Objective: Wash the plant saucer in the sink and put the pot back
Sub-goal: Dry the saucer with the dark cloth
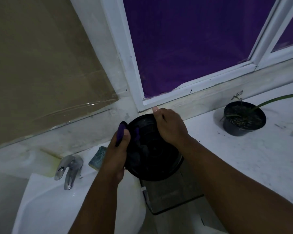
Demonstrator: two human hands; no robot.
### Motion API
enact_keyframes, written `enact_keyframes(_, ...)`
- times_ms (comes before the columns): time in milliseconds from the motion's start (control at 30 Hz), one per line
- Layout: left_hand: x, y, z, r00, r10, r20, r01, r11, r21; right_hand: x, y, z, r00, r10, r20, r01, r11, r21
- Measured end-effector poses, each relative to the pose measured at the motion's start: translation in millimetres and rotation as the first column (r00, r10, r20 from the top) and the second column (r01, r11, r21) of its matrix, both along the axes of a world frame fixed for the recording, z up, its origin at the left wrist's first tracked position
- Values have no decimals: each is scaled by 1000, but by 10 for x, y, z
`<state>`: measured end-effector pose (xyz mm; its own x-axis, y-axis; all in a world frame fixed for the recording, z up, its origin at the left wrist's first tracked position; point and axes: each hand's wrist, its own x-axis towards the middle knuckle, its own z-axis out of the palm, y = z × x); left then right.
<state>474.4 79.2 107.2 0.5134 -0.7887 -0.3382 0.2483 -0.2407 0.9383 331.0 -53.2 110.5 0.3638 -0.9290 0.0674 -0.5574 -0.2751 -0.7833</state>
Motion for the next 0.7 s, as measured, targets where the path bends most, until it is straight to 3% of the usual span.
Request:
enact_keyframes(100, 83, -43, -28, 998, 23, 67, -22, 1000, -6, -5, -19, -25, 1000, 3, 10, -4, 994, 105)
enact_keyframes(167, 82, -108, -76, 971, 93, 222, -99, 995, 18, 34, -2, -56, 998, -28, -55, 33, 996, 87)
enact_keyframes(233, 22, -166, -167, 785, 197, 587, -247, 969, 6, 80, 47, -115, 992, -67, -103, 76, 993, 93)
enact_keyframes(300, -151, -163, -270, 604, 231, 763, -281, 957, -67, 123, 115, -176, 987, -113, -113, 128, 983, 130)
enact_keyframes(467, -381, 12, -645, 345, 83, 935, -135, 990, -38, 75, 378, -376, 982, -175, -74, 186, 963, 197)
enact_keyframes(567, -229, -49, -661, 404, 197, 893, -207, 971, -121, 25, 535, -523, 971, -238, -30, 237, 927, 292)
enact_keyframes(600, -236, -67, -651, 435, 182, 882, -178, 977, -114, 18, 546, -554, 963, -270, -14, 261, 914, 311)
enact_keyframes(633, -278, -72, -634, 405, 119, 906, -102, 991, -85, 15, 541, -559, 956, -293, 1, 277, 906, 321)
enact_keyframes(700, -364, -26, -650, 222, -12, 975, 87, 996, -8, -2, 500, -539, 956, -292, 12, 270, 896, 352)
